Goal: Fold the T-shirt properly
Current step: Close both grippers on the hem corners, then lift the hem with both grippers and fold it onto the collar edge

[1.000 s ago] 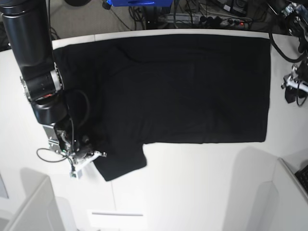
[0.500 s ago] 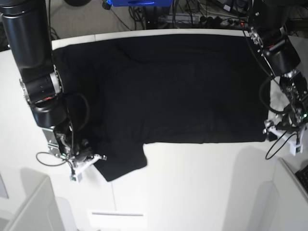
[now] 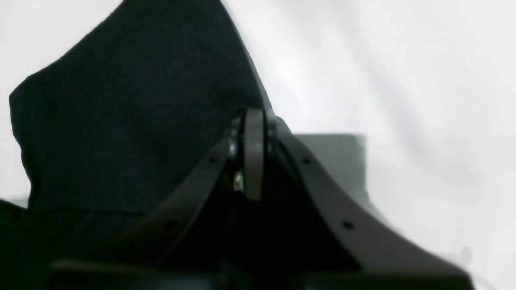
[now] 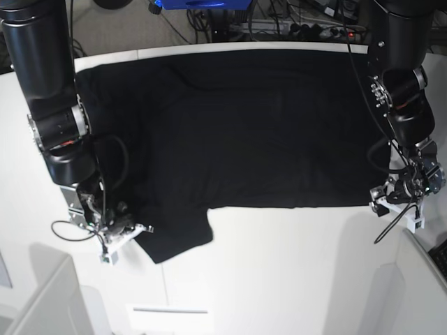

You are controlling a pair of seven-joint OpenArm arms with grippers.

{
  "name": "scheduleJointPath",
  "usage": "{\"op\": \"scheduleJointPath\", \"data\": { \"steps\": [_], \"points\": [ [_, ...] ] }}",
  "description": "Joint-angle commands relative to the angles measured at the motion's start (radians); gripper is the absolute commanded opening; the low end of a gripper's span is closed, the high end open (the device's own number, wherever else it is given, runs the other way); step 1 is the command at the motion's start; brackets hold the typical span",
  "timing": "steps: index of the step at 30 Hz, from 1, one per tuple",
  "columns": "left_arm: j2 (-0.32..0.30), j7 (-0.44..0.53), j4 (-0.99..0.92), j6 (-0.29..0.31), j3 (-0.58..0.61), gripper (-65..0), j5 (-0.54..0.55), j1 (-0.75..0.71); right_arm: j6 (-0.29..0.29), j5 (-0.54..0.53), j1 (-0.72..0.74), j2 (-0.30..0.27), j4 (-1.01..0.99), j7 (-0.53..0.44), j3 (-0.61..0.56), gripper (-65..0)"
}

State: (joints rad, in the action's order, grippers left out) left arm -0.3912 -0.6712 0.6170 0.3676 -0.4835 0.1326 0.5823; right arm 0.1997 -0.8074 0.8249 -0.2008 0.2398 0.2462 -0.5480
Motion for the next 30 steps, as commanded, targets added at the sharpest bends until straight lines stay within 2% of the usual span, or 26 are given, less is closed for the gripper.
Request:
{"op": "scheduleJointPath", "data": {
  "steps": [1, 11, 13, 22, 23, 27, 30],
  "points": [
    [-0.013, 0.029, -0.004, 0.005, -0.001, -13.8, 0.011, 0.034, 0.004, -0.008, 0.044, -0.01, 0.011, -0.023, 0.001, -65.0],
    [-0.01, 0.057, -0.044, 0.005, -0.001, -14.5, 0.011, 0.023, 0.004, -0.008, 0.044, -0.01, 0.011, -0.025, 0.001, -65.0],
    [-0.008, 0.058, -0.044, 0.005, -0.001, -20.2, 0.011, 0.023, 0.004, -0.008, 0.044, -0.01, 0.011, -0.025, 0.001, -65.0],
    [-0.007, 0.061, -0.041, 0.008, -0.001, -62.5, 0.017, 0.008, 0.004, -0.008, 0.04, -0.012, 0.011, -0.028, 0.007, -65.0],
    [-0.007, 0.061, -0.039, 0.009, -0.001, -65.0, 0.019, 0.008, 0.004, -0.008, 0.04, -0.012, 0.011, -0.028, 0.007, -65.0],
    [-0.007, 0.061, -0.032, 0.009, -0.001, -65.0, 0.022, 0.008, 0.004, -0.008, 0.041, -0.013, 0.011, -0.028, 0.007, -65.0],
    [-0.005, 0.058, 0.045, 0.011, -0.002, -65.0, 0.023, -0.022, 0.004, -0.008, 0.04, -0.038, 0.037, -0.028, 0.01, -65.0]
  ]
}}
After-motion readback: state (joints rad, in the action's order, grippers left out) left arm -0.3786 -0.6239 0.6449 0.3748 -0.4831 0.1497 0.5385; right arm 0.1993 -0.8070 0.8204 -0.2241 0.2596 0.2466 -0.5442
